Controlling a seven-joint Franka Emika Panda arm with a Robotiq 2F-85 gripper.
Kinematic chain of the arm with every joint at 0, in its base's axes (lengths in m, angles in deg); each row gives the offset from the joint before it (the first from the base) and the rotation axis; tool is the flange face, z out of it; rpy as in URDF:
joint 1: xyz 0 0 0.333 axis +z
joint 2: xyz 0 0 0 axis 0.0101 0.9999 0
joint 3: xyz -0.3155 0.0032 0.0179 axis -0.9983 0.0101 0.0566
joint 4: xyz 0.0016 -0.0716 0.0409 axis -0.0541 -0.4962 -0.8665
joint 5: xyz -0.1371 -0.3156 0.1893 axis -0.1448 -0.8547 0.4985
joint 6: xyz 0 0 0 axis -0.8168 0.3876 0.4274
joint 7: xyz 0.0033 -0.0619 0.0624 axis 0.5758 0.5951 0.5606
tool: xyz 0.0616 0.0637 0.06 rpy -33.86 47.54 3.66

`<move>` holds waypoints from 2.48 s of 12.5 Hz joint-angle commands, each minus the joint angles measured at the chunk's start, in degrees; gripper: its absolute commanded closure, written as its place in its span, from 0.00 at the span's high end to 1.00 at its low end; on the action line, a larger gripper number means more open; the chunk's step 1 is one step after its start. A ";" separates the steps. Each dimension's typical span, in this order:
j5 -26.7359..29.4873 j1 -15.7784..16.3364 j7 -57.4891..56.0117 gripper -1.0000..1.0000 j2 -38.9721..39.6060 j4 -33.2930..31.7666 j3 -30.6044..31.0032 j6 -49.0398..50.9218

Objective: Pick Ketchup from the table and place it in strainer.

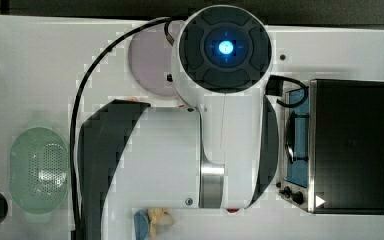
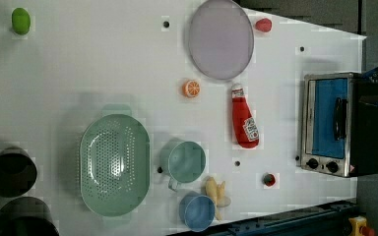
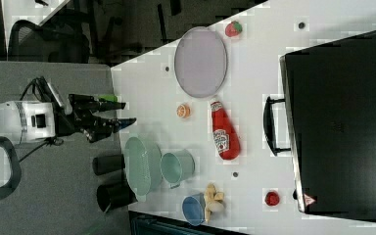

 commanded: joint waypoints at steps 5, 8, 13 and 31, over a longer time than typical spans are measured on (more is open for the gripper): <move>1.51 -5.17 -7.20 1.00 -7.88 -2.93 1.93 9.80; 1.51 -5.14 -13.38 1.00 -4.71 -6.29 2.57 8.42; 1.49 -5.07 -31.46 1.00 -0.77 -14.93 3.85 -1.84; -3.01 -3.57 -56.18 1.00 20.41 -32.90 4.91 -44.47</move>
